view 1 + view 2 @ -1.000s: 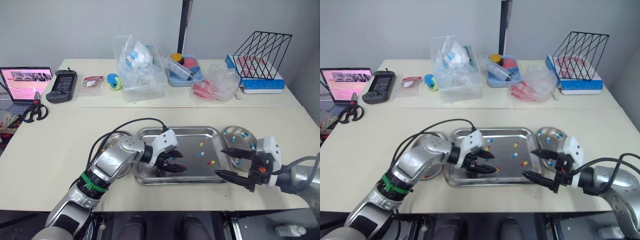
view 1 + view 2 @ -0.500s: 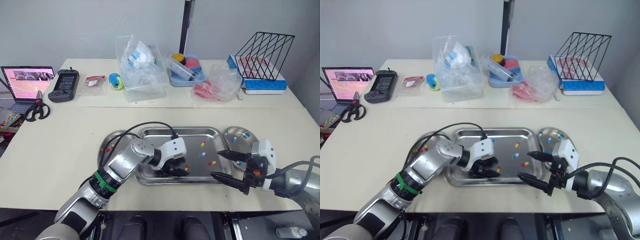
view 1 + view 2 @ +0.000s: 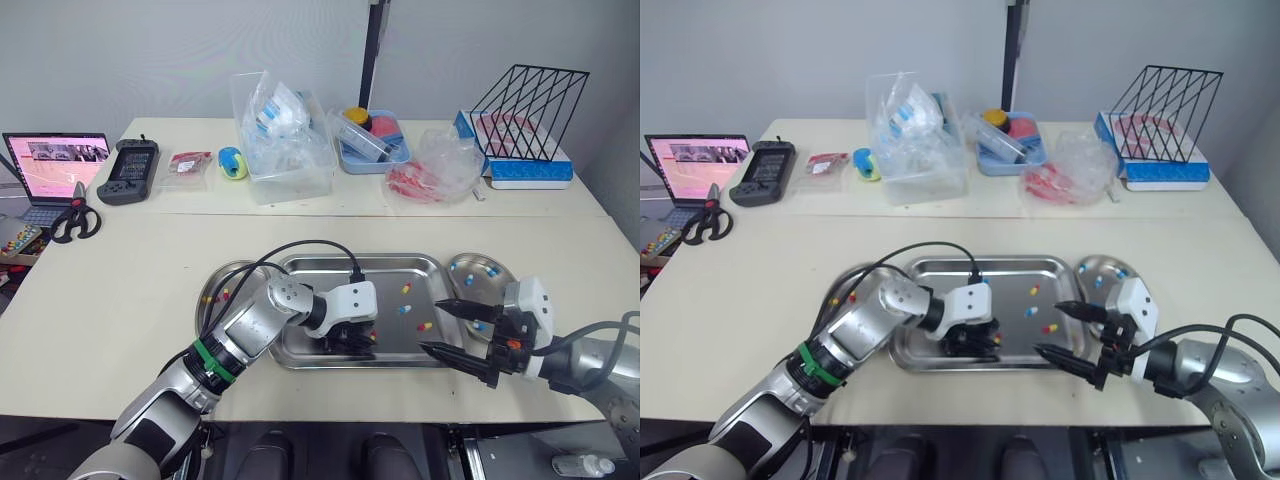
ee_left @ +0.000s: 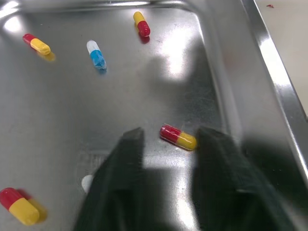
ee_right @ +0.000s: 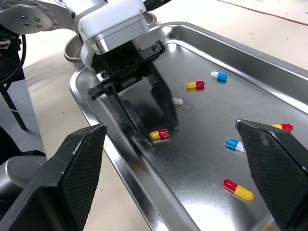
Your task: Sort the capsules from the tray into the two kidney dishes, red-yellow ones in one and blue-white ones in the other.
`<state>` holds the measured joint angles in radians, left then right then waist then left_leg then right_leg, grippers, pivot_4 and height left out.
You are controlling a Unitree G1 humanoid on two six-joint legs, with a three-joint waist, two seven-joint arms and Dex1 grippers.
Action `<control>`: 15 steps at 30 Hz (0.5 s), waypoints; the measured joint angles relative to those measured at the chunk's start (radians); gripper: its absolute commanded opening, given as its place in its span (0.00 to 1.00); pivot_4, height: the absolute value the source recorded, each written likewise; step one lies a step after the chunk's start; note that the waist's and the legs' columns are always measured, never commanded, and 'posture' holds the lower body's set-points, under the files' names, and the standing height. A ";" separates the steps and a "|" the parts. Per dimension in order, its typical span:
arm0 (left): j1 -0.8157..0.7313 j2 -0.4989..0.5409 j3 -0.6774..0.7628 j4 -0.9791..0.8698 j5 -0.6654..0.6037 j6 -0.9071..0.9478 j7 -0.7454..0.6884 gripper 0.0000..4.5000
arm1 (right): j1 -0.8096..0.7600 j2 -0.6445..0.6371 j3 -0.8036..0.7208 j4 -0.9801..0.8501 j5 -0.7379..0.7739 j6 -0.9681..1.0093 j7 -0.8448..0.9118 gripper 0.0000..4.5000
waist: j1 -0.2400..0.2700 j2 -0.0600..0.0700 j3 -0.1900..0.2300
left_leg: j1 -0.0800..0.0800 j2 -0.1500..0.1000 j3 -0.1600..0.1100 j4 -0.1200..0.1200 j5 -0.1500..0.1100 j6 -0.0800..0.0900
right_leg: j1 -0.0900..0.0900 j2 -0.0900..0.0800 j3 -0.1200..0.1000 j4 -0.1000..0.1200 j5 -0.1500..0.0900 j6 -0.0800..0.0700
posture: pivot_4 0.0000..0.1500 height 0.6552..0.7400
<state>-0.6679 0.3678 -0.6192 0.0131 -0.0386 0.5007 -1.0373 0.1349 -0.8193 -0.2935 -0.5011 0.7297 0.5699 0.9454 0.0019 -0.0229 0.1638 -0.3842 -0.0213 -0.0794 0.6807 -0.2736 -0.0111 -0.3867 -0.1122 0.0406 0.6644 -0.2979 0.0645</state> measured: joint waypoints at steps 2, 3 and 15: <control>0.000 -0.003 0.001 0.002 0.001 0.000 -0.004 0.01 | 0.000 0.005 0.000 0.001 -0.001 0.000 -0.008 1.00 | 0.000 0.000 0.000 | 0.000 0.000 0.000 0.000 0.000 0.000 | 0.000 0.000 0.000 0.000 0.000 0.000 | 1.00 0.85; 0.000 -0.006 0.002 0.005 0.001 0.000 -0.006 0.01 | 0.000 0.006 0.000 0.001 -0.001 -0.001 -0.010 1.00 | 0.000 0.000 0.000 | 0.000 0.000 0.000 0.000 0.000 0.000 | 0.000 0.000 0.000 0.000 0.000 0.000 | 1.00 0.85; -0.002 -0.040 0.038 0.042 -0.005 -0.001 -0.037 0.01 | -0.004 0.009 0.000 0.022 -0.010 -0.013 -0.028 1.00 | 0.003 0.000 0.000 | 0.000 0.000 0.000 0.001 0.000 0.000 | 0.000 0.000 0.000 0.000 0.000 0.000 | 1.00 0.85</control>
<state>-0.6695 0.3274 -0.5816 0.0554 -0.0431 0.4992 -1.0740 0.1306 -0.8103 -0.2937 -0.4792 0.7192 0.5572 0.9176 0.0053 -0.0229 0.1637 -0.3844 -0.0214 -0.0794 0.6814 -0.2736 -0.0111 -0.3866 -0.1123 0.0405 0.6645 -0.2978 0.0647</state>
